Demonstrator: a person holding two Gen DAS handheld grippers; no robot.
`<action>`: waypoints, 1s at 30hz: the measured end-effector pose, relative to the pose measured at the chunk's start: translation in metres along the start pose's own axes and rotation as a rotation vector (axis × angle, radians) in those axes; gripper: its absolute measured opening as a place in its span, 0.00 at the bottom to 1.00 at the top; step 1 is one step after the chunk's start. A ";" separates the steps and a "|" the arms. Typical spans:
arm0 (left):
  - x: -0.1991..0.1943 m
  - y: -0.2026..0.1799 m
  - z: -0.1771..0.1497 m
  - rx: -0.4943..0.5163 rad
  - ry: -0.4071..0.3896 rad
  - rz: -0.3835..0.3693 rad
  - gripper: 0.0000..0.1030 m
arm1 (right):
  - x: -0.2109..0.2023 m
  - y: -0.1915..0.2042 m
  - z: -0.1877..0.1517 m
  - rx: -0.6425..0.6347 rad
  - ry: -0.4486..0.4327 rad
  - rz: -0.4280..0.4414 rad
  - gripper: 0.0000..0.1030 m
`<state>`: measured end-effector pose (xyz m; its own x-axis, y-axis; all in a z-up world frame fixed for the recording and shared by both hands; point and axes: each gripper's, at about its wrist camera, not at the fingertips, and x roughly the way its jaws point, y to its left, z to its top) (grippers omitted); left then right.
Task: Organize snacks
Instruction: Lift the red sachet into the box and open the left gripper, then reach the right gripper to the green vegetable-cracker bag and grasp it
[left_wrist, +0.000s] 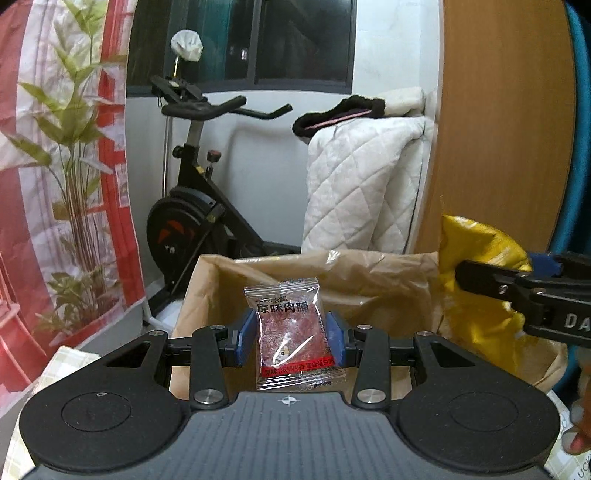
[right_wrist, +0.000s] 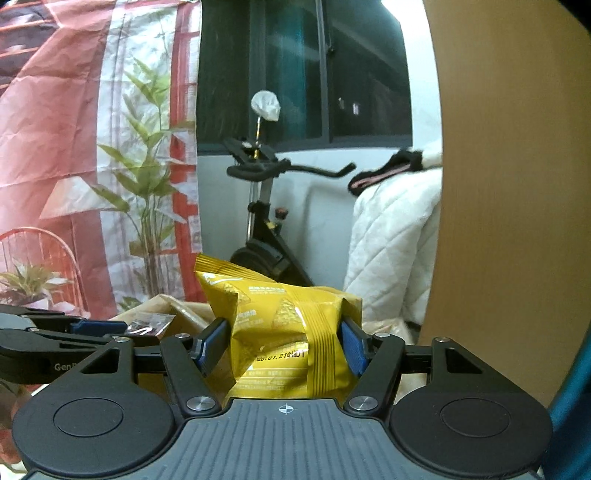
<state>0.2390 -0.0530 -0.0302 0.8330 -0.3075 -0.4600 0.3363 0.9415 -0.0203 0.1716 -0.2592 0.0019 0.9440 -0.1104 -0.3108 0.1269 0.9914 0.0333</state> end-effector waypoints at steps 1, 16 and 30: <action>0.001 0.001 -0.001 0.000 0.006 -0.001 0.43 | 0.006 -0.002 -0.002 0.027 0.031 -0.002 0.59; -0.022 0.018 -0.008 -0.049 0.041 -0.056 0.79 | -0.025 -0.006 -0.027 0.116 0.070 -0.078 0.80; -0.104 0.028 -0.032 -0.038 0.023 -0.080 0.78 | -0.111 0.016 -0.052 0.094 0.019 -0.014 0.79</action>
<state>0.1474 0.0100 -0.0117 0.7937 -0.3790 -0.4757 0.3842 0.9188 -0.0910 0.0527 -0.2277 -0.0125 0.9361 -0.1224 -0.3298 0.1695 0.9785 0.1179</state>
